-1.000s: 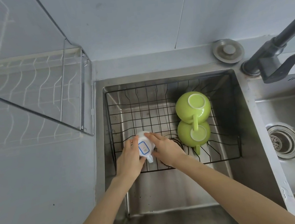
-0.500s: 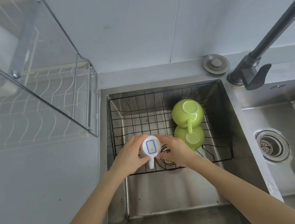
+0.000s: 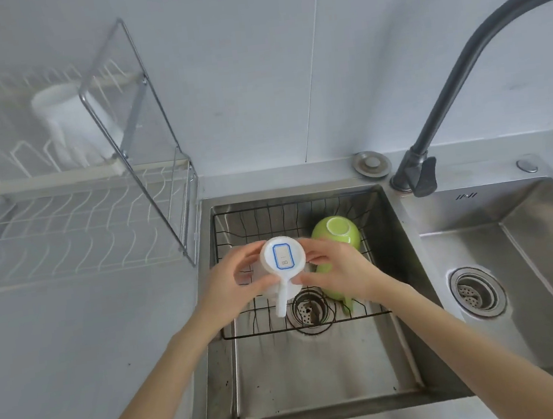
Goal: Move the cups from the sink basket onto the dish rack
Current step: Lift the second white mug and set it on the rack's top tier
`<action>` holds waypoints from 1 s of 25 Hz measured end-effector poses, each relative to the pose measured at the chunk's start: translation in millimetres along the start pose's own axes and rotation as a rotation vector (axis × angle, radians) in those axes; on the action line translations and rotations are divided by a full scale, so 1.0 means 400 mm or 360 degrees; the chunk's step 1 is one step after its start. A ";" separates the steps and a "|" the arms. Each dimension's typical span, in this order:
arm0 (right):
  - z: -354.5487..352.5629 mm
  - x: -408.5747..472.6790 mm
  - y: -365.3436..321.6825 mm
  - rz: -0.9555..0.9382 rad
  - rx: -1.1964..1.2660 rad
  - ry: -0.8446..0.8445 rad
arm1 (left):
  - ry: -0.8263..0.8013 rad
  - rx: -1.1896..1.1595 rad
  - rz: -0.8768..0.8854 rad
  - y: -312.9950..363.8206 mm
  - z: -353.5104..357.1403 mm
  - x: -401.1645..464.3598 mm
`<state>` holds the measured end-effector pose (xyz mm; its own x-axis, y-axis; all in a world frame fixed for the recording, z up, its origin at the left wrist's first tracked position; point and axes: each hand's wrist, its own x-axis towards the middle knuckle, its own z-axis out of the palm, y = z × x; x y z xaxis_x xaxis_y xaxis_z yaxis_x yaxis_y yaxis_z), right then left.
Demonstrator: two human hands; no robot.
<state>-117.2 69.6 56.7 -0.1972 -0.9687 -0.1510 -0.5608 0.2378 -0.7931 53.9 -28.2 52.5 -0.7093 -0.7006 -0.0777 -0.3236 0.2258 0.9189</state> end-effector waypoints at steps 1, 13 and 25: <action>-0.004 -0.013 -0.027 -0.0022 0.0022 0.0042 | 0.0025 -0.0054 0.0026 0.016 -0.009 -0.016; 0.001 -0.093 -0.311 -0.0292 0.0149 0.0360 | 0.0143 -0.0170 0.0323 0.169 -0.190 -0.154; 0.108 0.012 -0.581 -0.0473 0.0173 0.0401 | 0.0334 -0.0065 0.0512 0.180 -0.474 -0.227</action>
<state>46.7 6.6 214.7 -0.2378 -0.9430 0.2328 -0.5375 -0.0719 -0.8402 213.7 -76.9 199.1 -0.6254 -0.7228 0.2940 -0.0775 0.4325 0.8983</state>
